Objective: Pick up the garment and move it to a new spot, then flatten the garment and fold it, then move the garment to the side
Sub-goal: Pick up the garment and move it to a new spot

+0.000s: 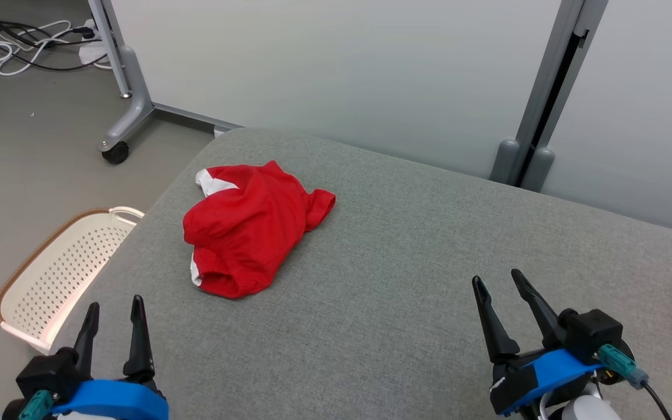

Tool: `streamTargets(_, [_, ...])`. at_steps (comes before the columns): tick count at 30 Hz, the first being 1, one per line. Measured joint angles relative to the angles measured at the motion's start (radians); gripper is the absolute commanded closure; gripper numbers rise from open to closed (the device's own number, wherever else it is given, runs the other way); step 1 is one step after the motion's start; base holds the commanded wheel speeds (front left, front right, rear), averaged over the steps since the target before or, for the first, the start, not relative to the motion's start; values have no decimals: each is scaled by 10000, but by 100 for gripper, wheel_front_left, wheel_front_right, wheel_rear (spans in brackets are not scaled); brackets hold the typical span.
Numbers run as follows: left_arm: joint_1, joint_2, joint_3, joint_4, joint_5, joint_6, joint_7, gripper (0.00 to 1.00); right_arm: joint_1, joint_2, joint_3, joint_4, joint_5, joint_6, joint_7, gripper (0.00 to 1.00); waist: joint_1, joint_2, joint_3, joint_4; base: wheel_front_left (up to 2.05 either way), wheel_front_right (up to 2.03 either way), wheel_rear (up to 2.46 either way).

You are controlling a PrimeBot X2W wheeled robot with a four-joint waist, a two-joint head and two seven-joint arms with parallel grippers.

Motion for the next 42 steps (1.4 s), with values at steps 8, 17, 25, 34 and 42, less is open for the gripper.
streamTargets(8, [-1244,694,-113,-345,-671,-50,1450,0,-52,-65,13,-374,-10,0,0,0,0,0,390,-635,0,0,0])
streamTargets(17, [-3366,2061,426,238,-2410,-69,4516,0,-549,-159,165,-581,-23,0,0,0,1,0,1618,-2128,0,0,0])
streamTargets(25, [-4603,3078,836,2786,-3145,-104,5722,0,-1252,-167,407,-560,17,0,0,0,3,1,2758,-3422,0,0,0])
streamTargets(34, [-4969,3356,414,5139,-3243,-50,6959,9,-1463,-109,399,-441,46,0,0,0,1,0,3057,-3960,0,0,0])
streamTargets(42, [-5087,3428,-351,5419,-3285,-105,6525,100,-1449,-33,378,-299,119,0,0,0,0,0,2460,-3759,0,0,0])
